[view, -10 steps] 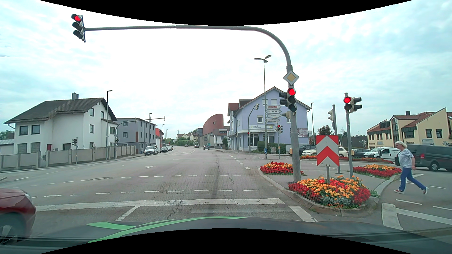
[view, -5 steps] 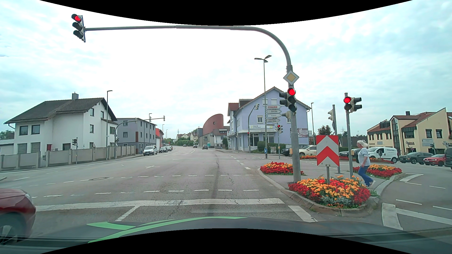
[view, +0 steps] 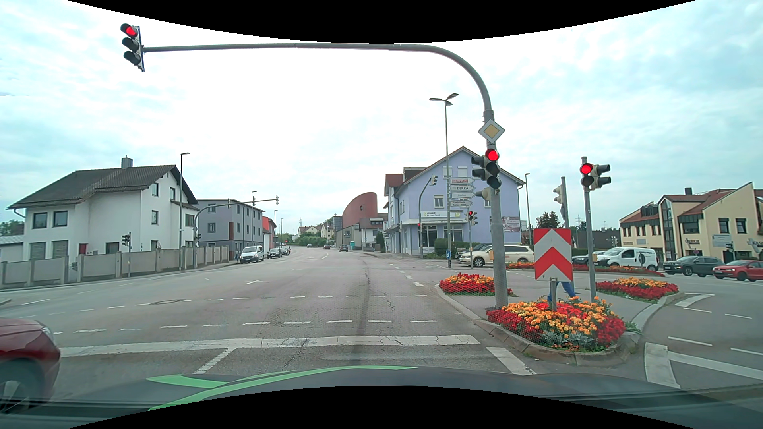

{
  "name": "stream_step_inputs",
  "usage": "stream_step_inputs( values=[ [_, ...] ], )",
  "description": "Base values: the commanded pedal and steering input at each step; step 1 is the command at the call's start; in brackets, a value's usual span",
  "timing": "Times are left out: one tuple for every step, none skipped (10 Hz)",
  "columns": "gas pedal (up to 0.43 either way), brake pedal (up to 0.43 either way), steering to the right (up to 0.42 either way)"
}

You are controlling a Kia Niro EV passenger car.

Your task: Follow the waypoints while adhering to traffic rules and regulations

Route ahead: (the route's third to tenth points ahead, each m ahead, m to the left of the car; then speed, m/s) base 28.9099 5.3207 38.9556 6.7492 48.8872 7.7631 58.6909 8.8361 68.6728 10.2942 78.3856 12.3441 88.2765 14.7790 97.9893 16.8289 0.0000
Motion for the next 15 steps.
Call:
stream_step_inputs(
  values=[
    [0.000, 0.262, 0.005],
    [0.000, 0.262, 0.005],
    [0.000, 0.262, 0.005],
    [0.000, 0.262, 0.004],
    [0.000, 0.262, 0.005],
    [0.000, 0.262, 0.004],
    [0.000, 0.262, 0.004],
    [0.000, 0.262, 0.005],
    [0.000, 0.262, 0.004],
    [0.000, 0.262, 0.005],
    [0.000, 0.262, 0.005],
    [0.000, 0.262, 0.005],
    [0.000, 0.262, 0.005],
    [0.000, 0.262, 0.005],
    [0.000, 0.262, 0.005]
  ],
)
